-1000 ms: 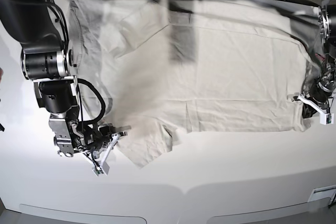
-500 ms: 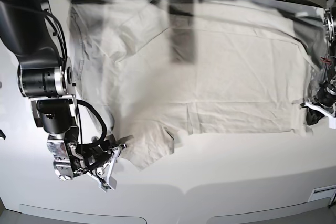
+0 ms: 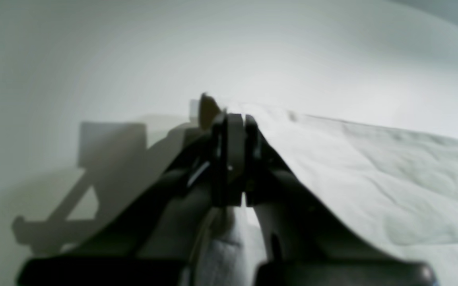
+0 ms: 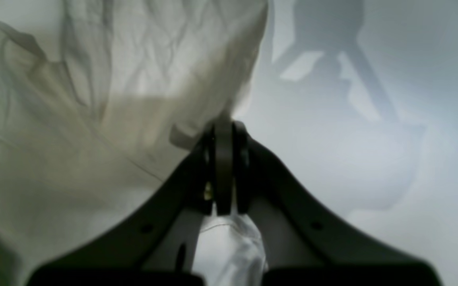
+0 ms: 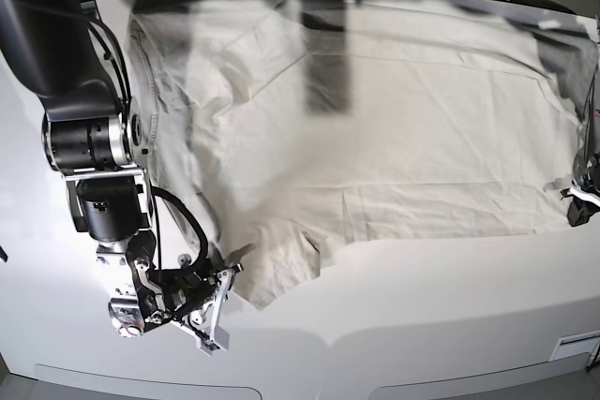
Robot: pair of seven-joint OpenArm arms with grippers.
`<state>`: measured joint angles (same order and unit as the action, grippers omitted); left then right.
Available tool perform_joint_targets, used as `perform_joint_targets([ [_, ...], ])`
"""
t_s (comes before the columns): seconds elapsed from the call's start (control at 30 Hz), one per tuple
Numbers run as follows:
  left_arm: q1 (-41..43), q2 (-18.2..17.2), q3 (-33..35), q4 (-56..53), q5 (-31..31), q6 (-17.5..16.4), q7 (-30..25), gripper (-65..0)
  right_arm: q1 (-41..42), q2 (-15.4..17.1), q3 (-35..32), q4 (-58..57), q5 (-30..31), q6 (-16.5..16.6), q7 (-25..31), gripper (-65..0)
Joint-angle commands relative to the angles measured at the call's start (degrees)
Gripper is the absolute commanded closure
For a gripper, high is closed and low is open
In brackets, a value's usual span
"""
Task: Fold the T-shirt properly
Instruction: 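Lift the shirt side with the right gripper and fold it lengthwise over the body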
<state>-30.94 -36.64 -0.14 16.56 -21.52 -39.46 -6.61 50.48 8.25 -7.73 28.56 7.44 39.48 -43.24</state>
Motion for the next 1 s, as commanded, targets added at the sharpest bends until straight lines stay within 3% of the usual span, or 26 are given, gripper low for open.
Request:
perform_joint_targets([
  [0.0,-1.6,-1.5,-0.1,1.9,-1.3,-0.5,-0.9,0.0,2.6,0.2,0.2,1.9,0.7,0.3,0.7,0.0],
  [0.17,-1.5,-1.5,-0.1,6.4,-2.9,-0.5,2.1,0.0,0.5,0.1,0.2,8.3,0.7,0.0,0.7,0.0],
  [0.4,-1.2,-1.5,-0.1,7.6,-7.0,-0.5,2.5,0.0,-10.7,0.3,0.2,28.8,3.2,-2.7,0.4,0.0],
  [0.67,2.6,-2.6,-0.3,7.8,-7.1,-0.5,-0.5,0.0,-22.3,5.0,0.2,47.0,10.8,-4.0,-4.1,0.0],
  [0.83,3.9,-4.1,-0.3,7.9,-7.5,-0.5,-0.5,0.0,-29.5,7.0,1.9,57.3,11.0,-6.0,-5.6,0.0],
  [0.97,5.9,-5.4,-0.3,8.7,-11.3,-0.5,-0.5,0.0,-34.9,7.0,5.6,62.3,12.1,-6.1,-5.7,0.0],
])
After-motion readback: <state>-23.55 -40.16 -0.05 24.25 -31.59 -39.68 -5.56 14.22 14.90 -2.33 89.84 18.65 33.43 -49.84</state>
